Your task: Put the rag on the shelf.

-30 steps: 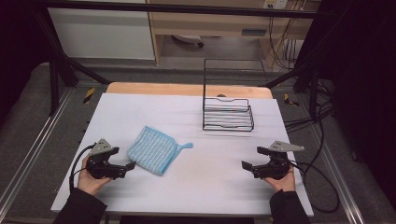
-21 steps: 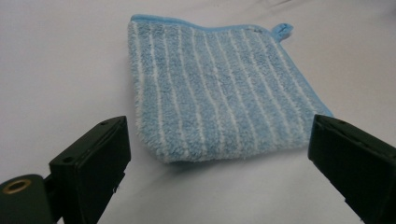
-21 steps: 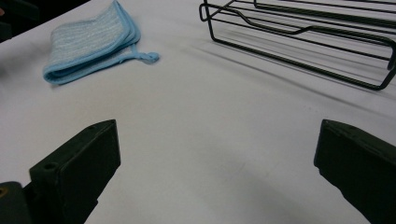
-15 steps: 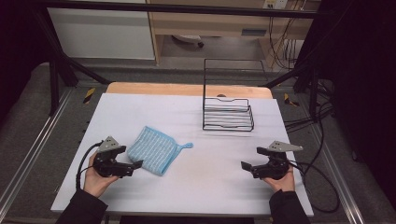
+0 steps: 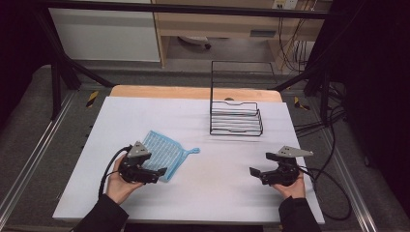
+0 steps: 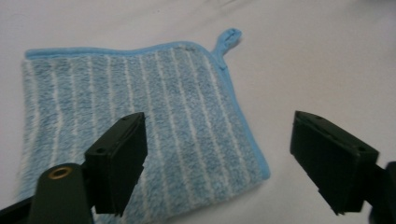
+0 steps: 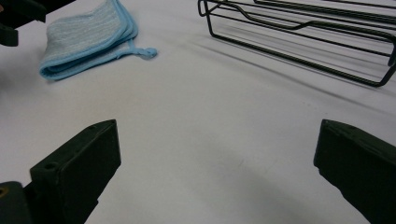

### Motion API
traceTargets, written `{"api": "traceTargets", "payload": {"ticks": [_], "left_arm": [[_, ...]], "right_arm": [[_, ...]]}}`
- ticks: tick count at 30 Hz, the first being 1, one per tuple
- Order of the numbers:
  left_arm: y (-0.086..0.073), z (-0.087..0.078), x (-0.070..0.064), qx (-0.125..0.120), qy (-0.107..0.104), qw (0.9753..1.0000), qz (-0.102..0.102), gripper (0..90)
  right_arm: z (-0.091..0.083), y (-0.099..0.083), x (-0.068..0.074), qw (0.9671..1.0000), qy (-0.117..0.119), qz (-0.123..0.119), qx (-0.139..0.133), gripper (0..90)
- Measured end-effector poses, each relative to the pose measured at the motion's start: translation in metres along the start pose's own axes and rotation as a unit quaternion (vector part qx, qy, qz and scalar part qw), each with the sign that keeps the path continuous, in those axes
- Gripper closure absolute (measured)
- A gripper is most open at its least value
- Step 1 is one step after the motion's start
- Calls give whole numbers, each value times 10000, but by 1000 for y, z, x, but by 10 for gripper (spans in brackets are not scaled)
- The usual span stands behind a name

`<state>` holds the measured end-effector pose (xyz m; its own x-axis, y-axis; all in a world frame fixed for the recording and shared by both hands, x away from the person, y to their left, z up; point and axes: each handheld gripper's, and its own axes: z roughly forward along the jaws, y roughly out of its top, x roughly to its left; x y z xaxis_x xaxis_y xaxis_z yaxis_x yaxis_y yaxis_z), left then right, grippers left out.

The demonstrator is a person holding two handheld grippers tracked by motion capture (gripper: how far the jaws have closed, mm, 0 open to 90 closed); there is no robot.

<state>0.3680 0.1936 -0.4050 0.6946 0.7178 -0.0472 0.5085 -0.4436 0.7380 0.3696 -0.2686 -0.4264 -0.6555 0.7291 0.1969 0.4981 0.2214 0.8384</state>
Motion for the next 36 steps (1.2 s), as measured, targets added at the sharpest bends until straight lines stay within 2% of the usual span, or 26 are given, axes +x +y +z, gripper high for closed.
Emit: {"api": "traceTargets", "payload": {"ticks": [3, 4, 6, 12, 13, 14, 18, 20, 25, 30, 32, 36], "left_arm": [[2, 10, -7, 113, 33, 9999, 71, 254], [2, 12, -9, 134, 37, 9999, 73, 305], [1, 18, -11, 174, 7, 9998, 40, 325], [-6, 29, -14, 352, -62, 9993, -62, 465], [-7, 30, -14, 367, -39, 9993, -50, 465], [-8, 31, -14, 384, 0, 9993, -33, 506], [-10, 34, -13, 447, 50, 9989, -104, 551], [-12, 36, -13, 458, 26, 9987, -212, 562], [-12, 38, -13, 510, 69, 9983, -280, 593], [-11, 40, -14, 605, 254, 9974, -303, 699], [-11, 40, -13, 635, 262, 9971, -342, 713], [-11, 38, -11, 624, 181, 9969, -433, 799]], "right_arm": [[0, 0, 0, 10000, -3, 5, 9, 12], [0, 0, 0, 10000, -3, -11, 12, 13], [0, 0, 0, 10000, -2, -5, 17, 13], [1, 0, 0, 10000, -8, -26, 35, 13], [1, 0, 0, 10000, -8, -26, 35, 13], [1, 0, 0, 10000, -10, -25, 37, 14], [2, -1, 0, 10000, -4, -28, 60, 14], [2, -1, 0, 10000, -3, -26, 72, 14], [4, -1, 0, 10000, 4, -52, 80, 15], [4, -1, 1, 9999, 9, -43, 107, 15], [5, -1, 1, 9999, 14, -51, 107, 15], [5, -1, 1, 9999, 17, -29, 109, 16]]}}
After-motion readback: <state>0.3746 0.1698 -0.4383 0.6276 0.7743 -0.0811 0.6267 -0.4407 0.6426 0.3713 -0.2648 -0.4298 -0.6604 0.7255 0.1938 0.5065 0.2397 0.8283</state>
